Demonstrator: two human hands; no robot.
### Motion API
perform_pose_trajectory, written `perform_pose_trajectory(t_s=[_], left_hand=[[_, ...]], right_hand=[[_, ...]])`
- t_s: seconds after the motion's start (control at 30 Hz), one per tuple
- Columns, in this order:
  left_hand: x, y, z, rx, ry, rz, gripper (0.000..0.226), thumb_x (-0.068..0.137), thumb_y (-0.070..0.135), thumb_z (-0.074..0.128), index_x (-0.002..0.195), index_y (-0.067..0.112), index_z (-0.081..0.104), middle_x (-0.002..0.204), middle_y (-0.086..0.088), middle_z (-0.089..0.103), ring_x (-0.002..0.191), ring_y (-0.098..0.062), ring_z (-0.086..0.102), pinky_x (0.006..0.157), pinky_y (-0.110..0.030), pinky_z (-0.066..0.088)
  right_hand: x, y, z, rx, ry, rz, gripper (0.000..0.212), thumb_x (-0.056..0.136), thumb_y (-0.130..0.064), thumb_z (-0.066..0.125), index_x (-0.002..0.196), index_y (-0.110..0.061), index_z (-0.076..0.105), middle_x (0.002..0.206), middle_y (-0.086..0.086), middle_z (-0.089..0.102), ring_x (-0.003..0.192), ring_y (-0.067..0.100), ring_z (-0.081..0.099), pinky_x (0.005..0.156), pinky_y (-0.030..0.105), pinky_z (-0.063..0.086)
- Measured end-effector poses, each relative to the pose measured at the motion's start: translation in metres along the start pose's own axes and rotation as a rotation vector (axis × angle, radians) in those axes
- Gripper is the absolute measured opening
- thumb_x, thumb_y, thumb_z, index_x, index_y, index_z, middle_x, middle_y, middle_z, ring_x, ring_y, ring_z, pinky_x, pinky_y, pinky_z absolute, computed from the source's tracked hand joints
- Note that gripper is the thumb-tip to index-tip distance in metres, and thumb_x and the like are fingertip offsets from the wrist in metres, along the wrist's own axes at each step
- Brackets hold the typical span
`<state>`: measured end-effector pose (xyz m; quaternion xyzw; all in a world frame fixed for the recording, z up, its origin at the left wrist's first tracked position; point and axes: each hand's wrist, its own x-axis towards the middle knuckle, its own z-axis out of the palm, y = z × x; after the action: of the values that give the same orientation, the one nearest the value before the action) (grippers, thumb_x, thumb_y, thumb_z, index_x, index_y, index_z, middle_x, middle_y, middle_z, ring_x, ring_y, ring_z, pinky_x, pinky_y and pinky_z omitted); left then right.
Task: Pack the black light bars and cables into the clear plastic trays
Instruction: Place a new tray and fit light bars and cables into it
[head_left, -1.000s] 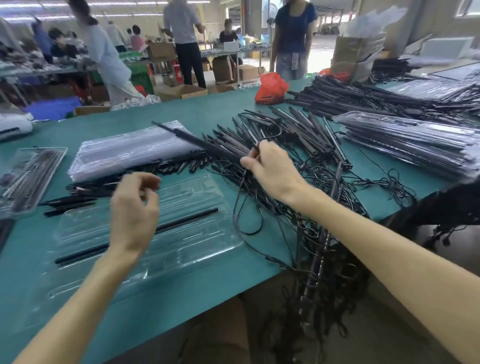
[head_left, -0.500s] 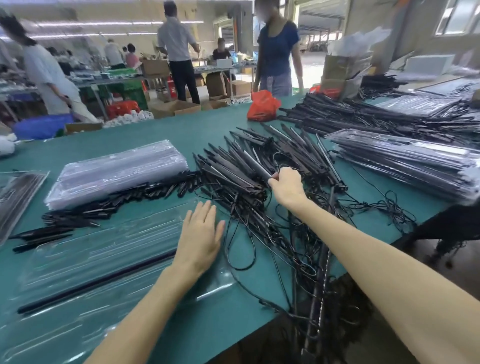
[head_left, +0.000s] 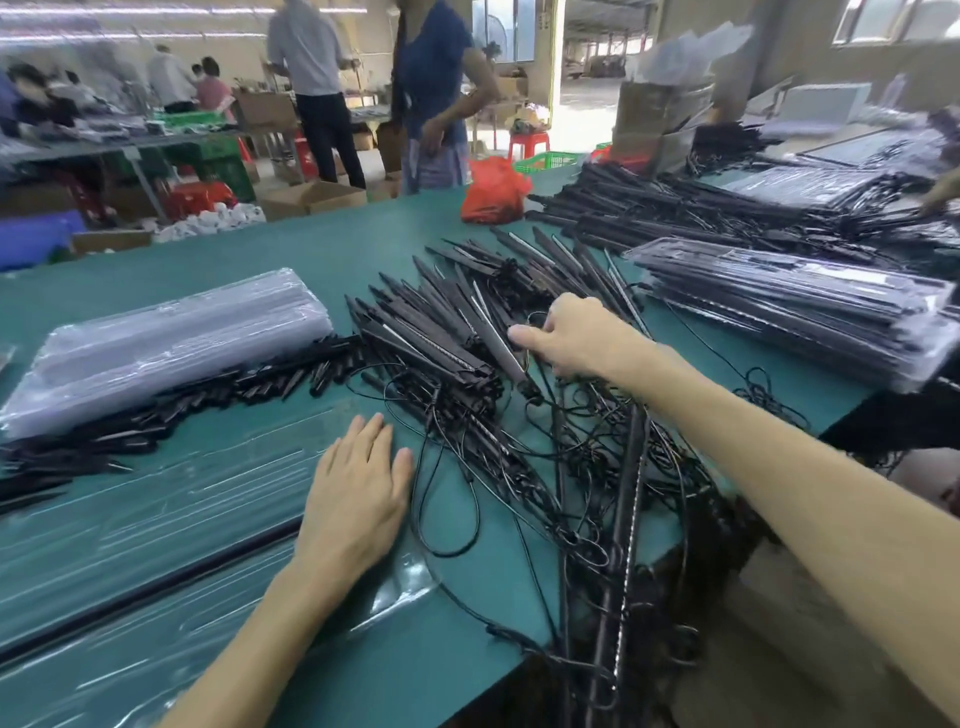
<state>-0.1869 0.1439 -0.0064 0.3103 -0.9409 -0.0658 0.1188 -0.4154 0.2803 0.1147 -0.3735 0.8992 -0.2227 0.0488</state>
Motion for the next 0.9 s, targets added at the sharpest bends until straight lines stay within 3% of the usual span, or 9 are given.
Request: perform_pose_trajectory(t_s=[0.13, 0.2, 0.3, 0.43, 0.6, 0.7, 0.77, 0.83, 0.9], left_hand=[[0.000, 0.001, 0.001, 0.018, 0.011, -0.003, 0.059, 0.107, 0.044, 0.015, 0.157, 0.015, 0.030, 0.167, 0.000, 0.019, 0.155, -0.016, 0.008, 0.125, -0.035, 0.006], [-0.001, 0.002, 0.001, -0.002, 0.012, -0.007, 0.060, 0.107, 0.045, 0.014, 0.157, 0.016, 0.029, 0.167, 0.001, 0.018, 0.155, -0.015, 0.007, 0.126, -0.035, 0.005], [-0.001, 0.003, 0.001, -0.001, 0.031, 0.002, 0.059, 0.107, 0.043, 0.016, 0.156, 0.015, 0.031, 0.166, 0.000, 0.021, 0.155, -0.016, 0.009, 0.126, -0.035, 0.007], [-0.001, 0.002, 0.001, 0.003, 0.039, 0.010, 0.057, 0.108, 0.042, 0.017, 0.154, 0.014, 0.034, 0.165, -0.001, 0.025, 0.155, -0.017, 0.011, 0.126, -0.036, 0.010], [-0.001, 0.001, 0.002, 0.019, 0.046, 0.026, 0.055, 0.108, 0.040, 0.018, 0.152, 0.013, 0.036, 0.164, -0.002, 0.028, 0.155, -0.019, 0.013, 0.125, -0.037, 0.013], [-0.001, 0.001, 0.002, 0.014, 0.049, 0.026, 0.053, 0.108, 0.038, 0.020, 0.151, 0.013, 0.038, 0.163, -0.003, 0.030, 0.154, -0.019, 0.014, 0.124, -0.037, 0.013], [-0.001, 0.001, 0.001, 0.012, 0.056, 0.033, 0.051, 0.108, 0.037, 0.022, 0.149, 0.012, 0.040, 0.161, -0.003, 0.033, 0.154, -0.020, 0.016, 0.124, -0.037, 0.015], [-0.002, 0.001, 0.001, 0.007, 0.055, 0.031, 0.052, 0.108, 0.037, 0.022, 0.150, 0.012, 0.040, 0.161, -0.003, 0.033, 0.154, -0.019, 0.016, 0.124, -0.037, 0.015], [-0.002, 0.000, 0.001, -0.010, 0.055, 0.026, 0.052, 0.108, 0.038, 0.021, 0.150, 0.012, 0.039, 0.161, -0.002, 0.032, 0.154, -0.018, 0.015, 0.125, -0.037, 0.014]], right_hand=[[0.008, 0.031, -0.020, 0.050, 0.415, -0.004, 0.048, 0.102, -0.048, 0.047, 0.087, -0.007, 0.067, 0.088, 0.013, 0.071, 0.083, 0.035, 0.067, 0.081, 0.045, 0.056], [0.020, 0.058, -0.018, 0.029, 0.406, 0.070, 0.036, 0.103, -0.038, 0.051, 0.109, -0.005, 0.062, 0.112, 0.019, 0.065, 0.105, 0.037, 0.060, 0.091, 0.046, 0.051], [0.031, 0.091, 0.003, 0.057, 0.196, 0.214, 0.047, 0.101, -0.035, 0.056, 0.134, -0.002, 0.049, 0.133, 0.024, 0.054, 0.122, 0.040, 0.051, 0.103, 0.050, 0.045], [0.037, 0.106, 0.021, 0.157, 0.267, 0.311, 0.041, 0.098, -0.034, 0.062, 0.116, 0.001, 0.057, 0.116, 0.022, 0.064, 0.108, 0.038, 0.058, 0.092, 0.044, 0.049], [0.042, 0.103, 0.020, 0.293, 0.305, 0.388, 0.030, 0.090, -0.018, 0.072, 0.109, 0.006, 0.065, 0.107, 0.020, 0.067, 0.092, 0.030, 0.060, 0.090, 0.044, 0.053], [0.040, 0.097, 0.019, 0.397, 0.281, 0.445, 0.017, 0.087, -0.013, 0.070, 0.087, 0.002, 0.062, 0.087, 0.017, 0.064, 0.073, 0.025, 0.056, 0.068, 0.038, 0.050], [0.037, 0.092, 0.018, 0.475, 0.253, 0.450, 0.011, 0.085, -0.013, 0.069, 0.087, -0.006, 0.061, 0.081, 0.014, 0.058, 0.070, 0.023, 0.051, 0.063, 0.037, 0.044], [0.035, 0.088, 0.018, 0.537, 0.252, 0.451, 0.017, 0.087, -0.019, 0.068, 0.090, -0.003, 0.064, 0.082, 0.015, 0.061, 0.070, 0.023, 0.051, 0.065, 0.037, 0.047], [0.032, 0.085, 0.019, 0.573, 0.264, 0.459, 0.034, 0.090, -0.027, 0.063, 0.101, 0.005, 0.067, 0.092, 0.017, 0.069, 0.075, 0.025, 0.058, 0.078, 0.041, 0.055]])
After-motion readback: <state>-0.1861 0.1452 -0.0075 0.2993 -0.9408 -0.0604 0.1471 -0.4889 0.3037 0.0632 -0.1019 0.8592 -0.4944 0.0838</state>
